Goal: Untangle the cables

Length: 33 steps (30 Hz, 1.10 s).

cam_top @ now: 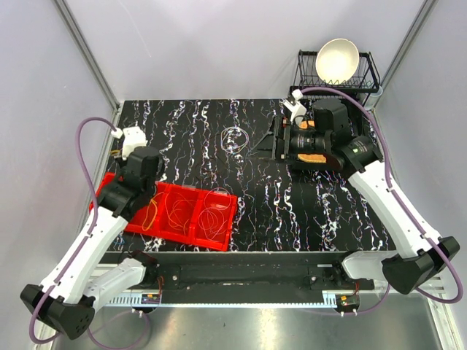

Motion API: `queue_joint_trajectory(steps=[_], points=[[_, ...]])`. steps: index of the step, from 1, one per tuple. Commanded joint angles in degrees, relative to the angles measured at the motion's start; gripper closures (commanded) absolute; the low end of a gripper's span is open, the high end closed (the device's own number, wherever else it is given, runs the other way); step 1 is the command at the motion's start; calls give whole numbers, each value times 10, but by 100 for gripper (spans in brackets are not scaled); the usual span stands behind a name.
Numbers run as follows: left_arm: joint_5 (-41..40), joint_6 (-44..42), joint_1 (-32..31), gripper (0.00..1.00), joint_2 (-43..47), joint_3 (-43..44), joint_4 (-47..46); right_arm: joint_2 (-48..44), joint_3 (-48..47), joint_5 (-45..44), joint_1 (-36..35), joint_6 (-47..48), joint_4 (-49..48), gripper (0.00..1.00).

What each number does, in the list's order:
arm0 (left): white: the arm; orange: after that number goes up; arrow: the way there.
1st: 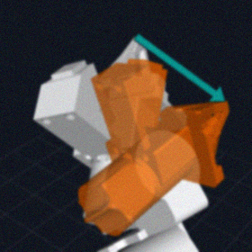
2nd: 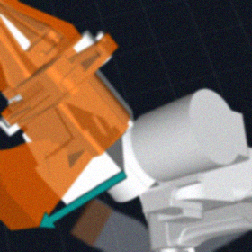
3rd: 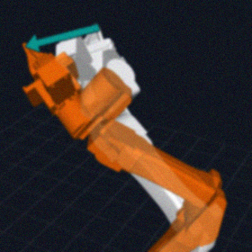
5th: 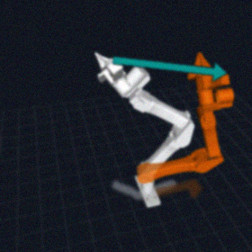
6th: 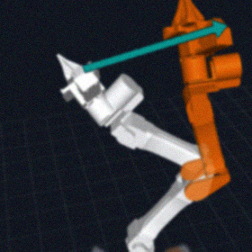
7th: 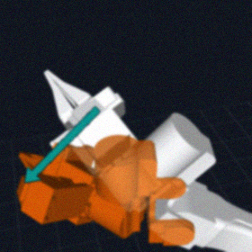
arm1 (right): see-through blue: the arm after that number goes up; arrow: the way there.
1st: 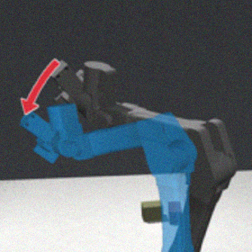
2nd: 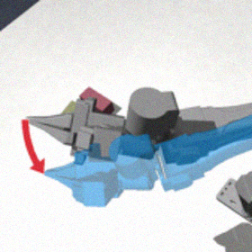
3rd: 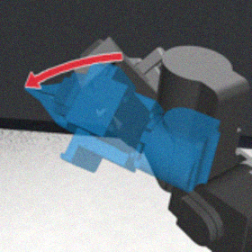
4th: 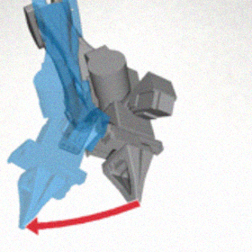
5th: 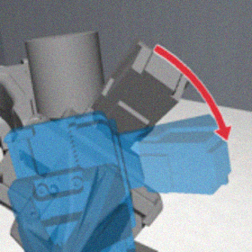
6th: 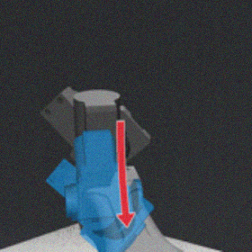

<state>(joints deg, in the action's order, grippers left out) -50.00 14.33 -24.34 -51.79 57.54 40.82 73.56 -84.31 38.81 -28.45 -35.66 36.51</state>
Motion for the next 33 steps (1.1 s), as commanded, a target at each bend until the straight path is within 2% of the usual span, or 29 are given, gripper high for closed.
queue_joint_trajectory(steps=[1,9,14,17,25,30,33], points=[[37,84,15,100,-9,-17,36,-7,8,17,-3,11,-28,11],[22,202,119,100,-77,-10,102,-15,27,21,-3,11,-37,11],[54,209,211,100,-109,11,98,-19,42,25,-3,7,-43,11],[63,215,242,100,-119,25,90,-20,47,27,-3,6,-47,11],[25,219,269,100,-154,96,80,-12,53,31,-3,7,-55,11],[-37,321,270,100,-202,131,142,-4,57,34,-3,4,-65,11],[-35,394,270,100,-241,167,207,3,56,38,-3,4,-66,11]])
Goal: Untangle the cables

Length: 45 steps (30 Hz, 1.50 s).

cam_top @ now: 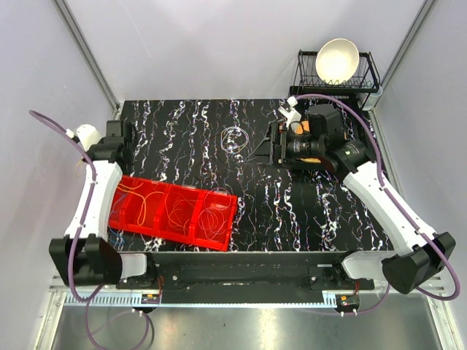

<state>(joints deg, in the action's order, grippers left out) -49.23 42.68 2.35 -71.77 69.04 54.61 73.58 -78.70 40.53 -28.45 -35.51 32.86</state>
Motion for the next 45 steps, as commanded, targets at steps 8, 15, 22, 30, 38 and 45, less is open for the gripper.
queue_joint_trajectory(steps=[8,15,22,30,38,45], points=[[-69,317,-21,100,-73,38,200,15,-3,22,-2,7,-32,11],[-96,477,-96,100,-47,-17,275,27,-1,24,-3,6,-39,12],[-83,575,-123,100,-83,-25,338,24,3,25,-3,5,-41,12],[-51,539,-209,100,-133,-21,340,17,5,25,-3,6,-41,12],[11,502,-218,100,-142,-73,330,14,7,28,-3,7,-40,11],[58,396,-217,100,-112,-139,231,9,7,29,-2,6,-41,12]])
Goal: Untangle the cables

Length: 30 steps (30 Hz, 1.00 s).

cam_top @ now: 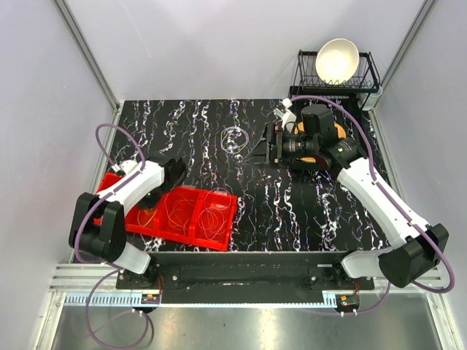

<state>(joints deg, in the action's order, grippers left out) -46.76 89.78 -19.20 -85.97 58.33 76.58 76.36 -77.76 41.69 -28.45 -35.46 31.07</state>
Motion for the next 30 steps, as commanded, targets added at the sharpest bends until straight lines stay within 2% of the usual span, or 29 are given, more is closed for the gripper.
queue_joint_trajectory(steps=[1,3,12,15,21,29,30], points=[[47,-93,-1,100,40,-40,-7,-20,0,18,-3,7,-22,12],[61,-141,-1,100,49,-58,-61,-23,1,17,-3,7,-22,12],[127,-266,8,100,70,-99,-184,-38,2,18,-3,2,-22,12],[153,-307,23,95,81,-116,-225,-43,5,18,-3,0,-22,12],[173,-378,38,75,110,-124,-250,-51,8,16,-3,0,-21,12],[197,-442,36,67,155,-105,-250,-53,6,16,-3,-5,-22,11],[200,-454,34,63,161,-98,-249,-53,5,15,-3,-7,-22,11]])
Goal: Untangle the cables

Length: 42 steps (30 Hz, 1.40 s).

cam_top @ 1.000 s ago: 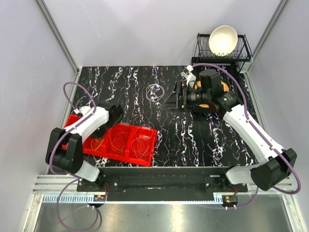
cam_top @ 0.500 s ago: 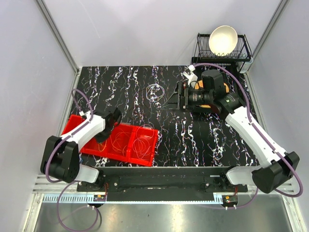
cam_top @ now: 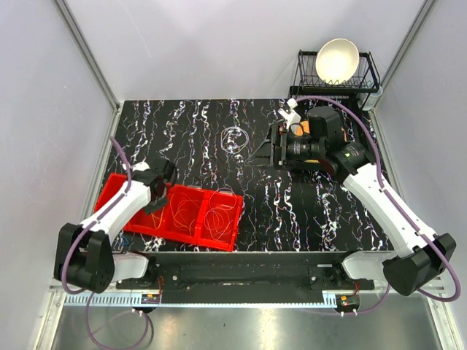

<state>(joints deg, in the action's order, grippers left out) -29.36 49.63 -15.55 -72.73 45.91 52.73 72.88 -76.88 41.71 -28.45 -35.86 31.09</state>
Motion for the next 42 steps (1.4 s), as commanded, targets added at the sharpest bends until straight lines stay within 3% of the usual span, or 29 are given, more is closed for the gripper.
queue_joint_trajectory(steps=[1,11,16,20,26,32,42], points=[[33,-59,-3,62,30,31,-11,-20,-5,15,-3,-3,-22,11],[40,-132,-74,42,24,132,64,-9,-33,9,-3,3,-19,11],[65,-191,-76,31,100,152,59,8,-52,-7,-3,18,-9,10],[106,-248,-77,19,208,113,-15,32,-62,-45,-3,28,-2,10],[120,-287,-77,15,356,56,-62,96,-78,-123,-3,38,8,11],[136,-284,-77,14,403,30,-85,205,-145,-202,-4,54,46,13],[63,-247,-77,14,458,14,-72,431,-381,-291,-10,96,121,22]])
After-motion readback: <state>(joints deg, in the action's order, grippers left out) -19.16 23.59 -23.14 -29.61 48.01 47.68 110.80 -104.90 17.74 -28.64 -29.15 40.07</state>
